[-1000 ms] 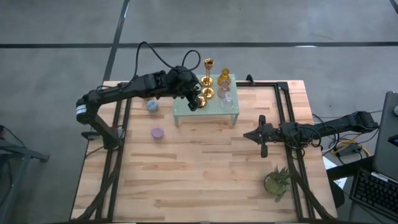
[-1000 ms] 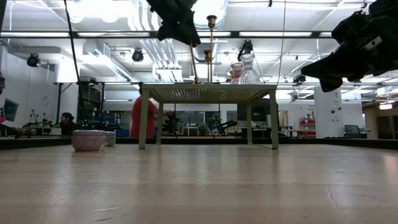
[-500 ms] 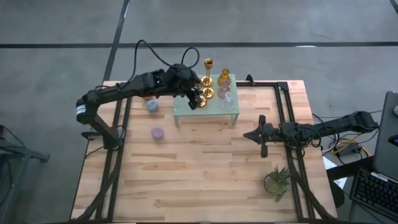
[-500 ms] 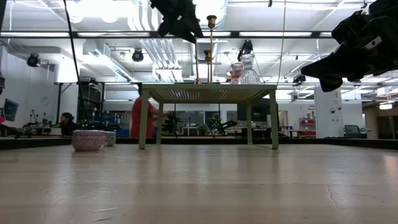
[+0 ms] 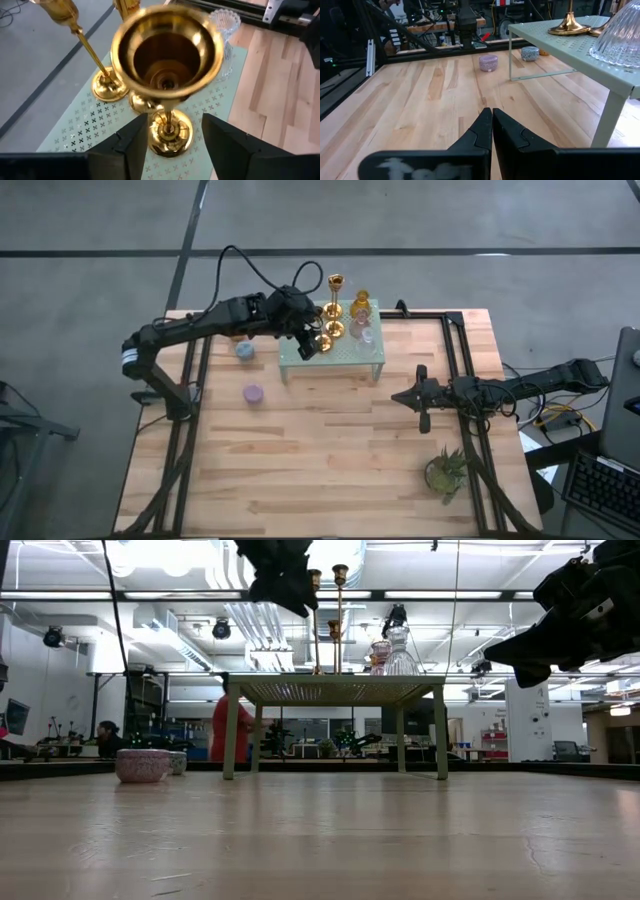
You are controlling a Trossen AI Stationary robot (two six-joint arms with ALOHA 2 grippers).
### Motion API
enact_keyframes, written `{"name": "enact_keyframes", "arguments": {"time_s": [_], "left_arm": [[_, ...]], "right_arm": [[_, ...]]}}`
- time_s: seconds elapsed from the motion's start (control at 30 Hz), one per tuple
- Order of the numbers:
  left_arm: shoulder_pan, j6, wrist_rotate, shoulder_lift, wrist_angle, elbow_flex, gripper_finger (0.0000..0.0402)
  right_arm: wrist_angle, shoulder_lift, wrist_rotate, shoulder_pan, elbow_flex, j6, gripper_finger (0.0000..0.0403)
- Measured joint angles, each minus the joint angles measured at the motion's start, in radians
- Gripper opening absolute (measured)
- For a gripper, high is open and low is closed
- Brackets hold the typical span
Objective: Pick & Place candle stick holders
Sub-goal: Put the gold candle holder on the shelf
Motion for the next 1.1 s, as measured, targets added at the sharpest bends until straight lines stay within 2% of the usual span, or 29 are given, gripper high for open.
{"name": "enact_keyframes", "arguments": {"time_s": [0.17, 0.33, 0.57, 0.77, 0.87, 1.1], "left_arm": [[0.0, 0.007, -0.001, 0.0, 0.002, -0.041, 0.0181], [-0.002, 0.017, -0.005, -0.009, 0.079, -0.107, 0.0171], [-0.004, 0.038, -0.043, -0.106, 0.285, -0.27, 0.0152], [-0.005, 0.048, -0.018, -0.211, 0.567, -0.462, 0.0138], [-0.005, 0.053, 0.047, -0.238, 0.625, -0.534, 0.0135], [-0.005, 0.072, 0.056, -0.25, 0.729, -0.6, 0.0136]], "right_arm": [[0.0, 0.0, 0.0, 0.0, 0.0, 0.0, 0.0009], [0.0, 0.0, 0.0, 0.0, 0.0, 0.0, 0.0009], [0.0, 0.0, 0.0, 0.0, 0.0, 0.0, 0.0009], [-0.001, 0.0, 0.0, 0.0, 0.0, 0.0, 0.0009], [-0.001, 0.0, 0.0, 0.0, 0.0, 0.0, 0.0009], [-0.001, 0.0, 0.0, 0.0, 0.0, 0.0, 0.0009]]}}
